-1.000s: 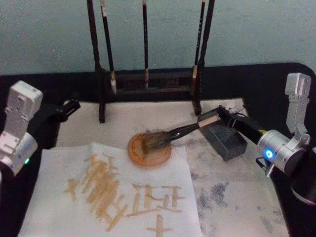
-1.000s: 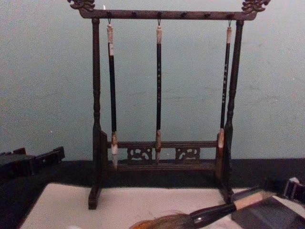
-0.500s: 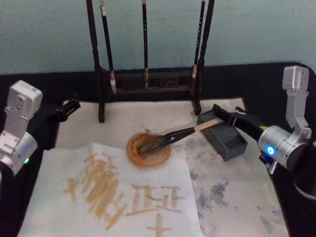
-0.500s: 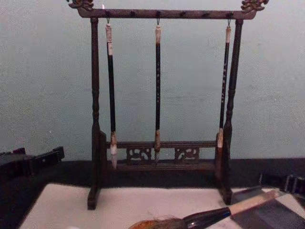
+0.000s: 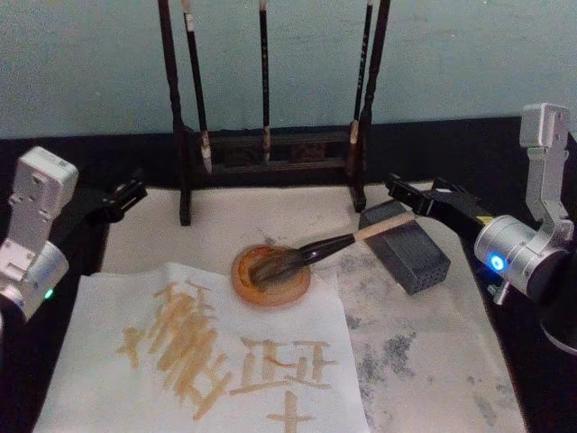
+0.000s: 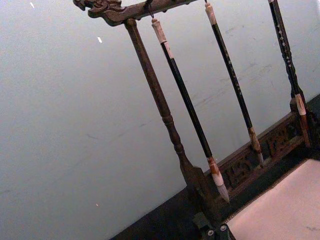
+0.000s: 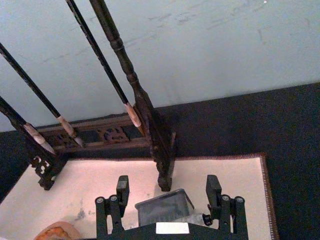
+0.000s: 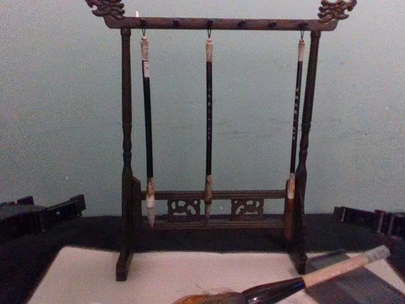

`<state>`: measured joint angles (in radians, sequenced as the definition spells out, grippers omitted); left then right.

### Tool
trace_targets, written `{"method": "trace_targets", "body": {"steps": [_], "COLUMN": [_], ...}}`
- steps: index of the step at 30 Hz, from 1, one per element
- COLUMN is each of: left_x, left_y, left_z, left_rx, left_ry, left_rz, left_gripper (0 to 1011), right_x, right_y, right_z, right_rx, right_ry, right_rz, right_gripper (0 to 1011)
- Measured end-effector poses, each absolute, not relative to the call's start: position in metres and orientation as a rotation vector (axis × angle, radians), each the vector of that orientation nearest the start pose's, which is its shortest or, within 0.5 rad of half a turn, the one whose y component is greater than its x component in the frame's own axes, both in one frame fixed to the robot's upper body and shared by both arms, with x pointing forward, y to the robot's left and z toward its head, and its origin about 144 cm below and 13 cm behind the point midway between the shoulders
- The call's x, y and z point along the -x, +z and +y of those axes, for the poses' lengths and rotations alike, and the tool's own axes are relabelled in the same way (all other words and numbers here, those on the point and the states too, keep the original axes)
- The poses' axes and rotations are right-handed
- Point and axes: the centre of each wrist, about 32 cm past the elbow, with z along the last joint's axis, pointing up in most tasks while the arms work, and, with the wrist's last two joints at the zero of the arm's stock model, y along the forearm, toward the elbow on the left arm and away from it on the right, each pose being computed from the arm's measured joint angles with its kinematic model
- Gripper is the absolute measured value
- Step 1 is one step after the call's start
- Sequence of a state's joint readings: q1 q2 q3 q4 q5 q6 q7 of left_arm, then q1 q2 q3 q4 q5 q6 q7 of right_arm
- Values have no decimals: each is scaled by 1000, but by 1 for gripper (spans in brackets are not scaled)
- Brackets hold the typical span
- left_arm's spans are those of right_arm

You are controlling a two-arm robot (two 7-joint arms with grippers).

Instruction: Pick up the brush from the inkstone, write on the paper, then place the brush back to its original position.

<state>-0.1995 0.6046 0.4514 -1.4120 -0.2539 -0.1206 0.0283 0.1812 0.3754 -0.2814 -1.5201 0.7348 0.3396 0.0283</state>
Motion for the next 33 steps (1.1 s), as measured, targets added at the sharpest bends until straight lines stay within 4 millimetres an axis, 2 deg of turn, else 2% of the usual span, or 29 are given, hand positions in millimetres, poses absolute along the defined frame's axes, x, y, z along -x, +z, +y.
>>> {"method": "trace_targets", "body": {"steps": [19,33], "left_x": [-489,-489], "left_y": [1140,1140], "left_z": [310,310], "left_rx": [-304,-304], "left_ry": [1248,1248], "left_rz": [-285,-285], "left_gripper": [1002,1002], "right_x": [-486,-461], "right_y": [1186,1191], "right_z": [-256,-252], "right_rx": [149,203], "right_ry": [-1257,-1263], "right_rz": [355,139], "right_gripper": [1001,1001]}}
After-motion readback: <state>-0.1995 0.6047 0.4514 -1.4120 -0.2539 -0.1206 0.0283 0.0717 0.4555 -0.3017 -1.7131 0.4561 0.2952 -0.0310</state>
